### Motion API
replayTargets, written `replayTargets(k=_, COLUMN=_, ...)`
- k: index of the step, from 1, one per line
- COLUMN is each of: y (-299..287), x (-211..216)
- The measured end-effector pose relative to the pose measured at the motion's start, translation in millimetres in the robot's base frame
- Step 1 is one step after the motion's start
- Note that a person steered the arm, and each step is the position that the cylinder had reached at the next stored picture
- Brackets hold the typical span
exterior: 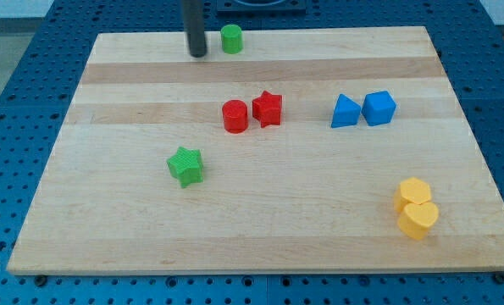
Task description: Slide the green circle slightly to the right
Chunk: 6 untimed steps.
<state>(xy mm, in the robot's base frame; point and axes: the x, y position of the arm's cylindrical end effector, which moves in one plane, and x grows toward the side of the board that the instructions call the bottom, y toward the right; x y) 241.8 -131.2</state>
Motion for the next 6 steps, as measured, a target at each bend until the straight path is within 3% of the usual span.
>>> replayTargets(k=1, y=38.7, x=-40.8)
replayTargets(k=2, y=62.2, x=-27.0)
replayTargets(k=3, y=-0.2, x=-6.7)
replayTargets(k=5, y=-68.0, x=193.0)
replayTargets(k=6, y=-54.5, x=293.2)
